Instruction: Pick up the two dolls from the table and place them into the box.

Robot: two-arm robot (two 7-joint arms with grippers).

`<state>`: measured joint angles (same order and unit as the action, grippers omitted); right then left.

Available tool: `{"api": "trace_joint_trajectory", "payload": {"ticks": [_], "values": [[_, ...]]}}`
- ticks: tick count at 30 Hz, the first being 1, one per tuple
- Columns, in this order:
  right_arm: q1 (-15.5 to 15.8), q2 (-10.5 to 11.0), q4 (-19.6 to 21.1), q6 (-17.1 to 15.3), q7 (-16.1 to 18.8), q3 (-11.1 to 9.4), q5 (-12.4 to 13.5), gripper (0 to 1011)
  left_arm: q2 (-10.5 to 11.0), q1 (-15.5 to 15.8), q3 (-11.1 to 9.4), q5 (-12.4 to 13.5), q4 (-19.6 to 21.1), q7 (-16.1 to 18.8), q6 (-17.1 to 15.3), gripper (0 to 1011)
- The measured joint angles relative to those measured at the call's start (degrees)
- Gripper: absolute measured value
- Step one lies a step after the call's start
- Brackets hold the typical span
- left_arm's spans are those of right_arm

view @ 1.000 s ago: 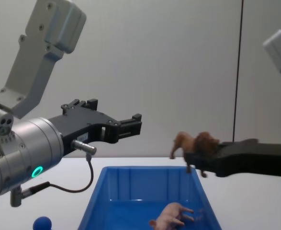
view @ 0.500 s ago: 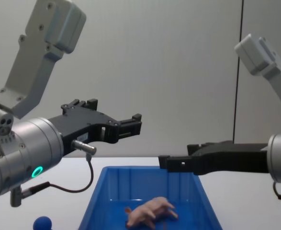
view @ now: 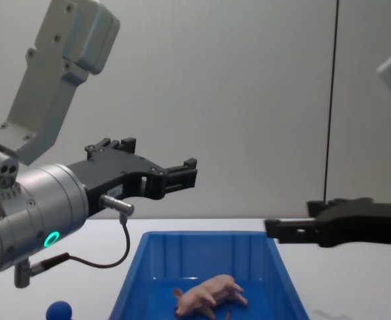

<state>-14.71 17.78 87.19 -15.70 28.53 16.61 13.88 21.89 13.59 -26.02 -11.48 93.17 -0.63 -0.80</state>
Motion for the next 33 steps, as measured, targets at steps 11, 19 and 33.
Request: {"api": "trace_joint_trajectory", "payload": {"ticks": [11, 19, 33], "values": [[3.52, 3.4, 2.33, 1.82, -0.89, -1.83, 2.42, 1001, 0.01, 0.0, 0.0, 0.0, 0.0, 0.0, 0.0, 1001], [4.87, 4.68, 3.18, 2.47, -1.25, -2.5, 3.33, 1001, 0.63, -0.89, 0.36, -0.41, 0.54, 1.4, -0.19, 1002], [5.76, 5.52, 3.8, 2.92, -1.47, -2.94, 3.94, 1001, 4.1, -5.99, 1.81, -4.35, 3.29, 8.98, -2.35, 1002]]}}
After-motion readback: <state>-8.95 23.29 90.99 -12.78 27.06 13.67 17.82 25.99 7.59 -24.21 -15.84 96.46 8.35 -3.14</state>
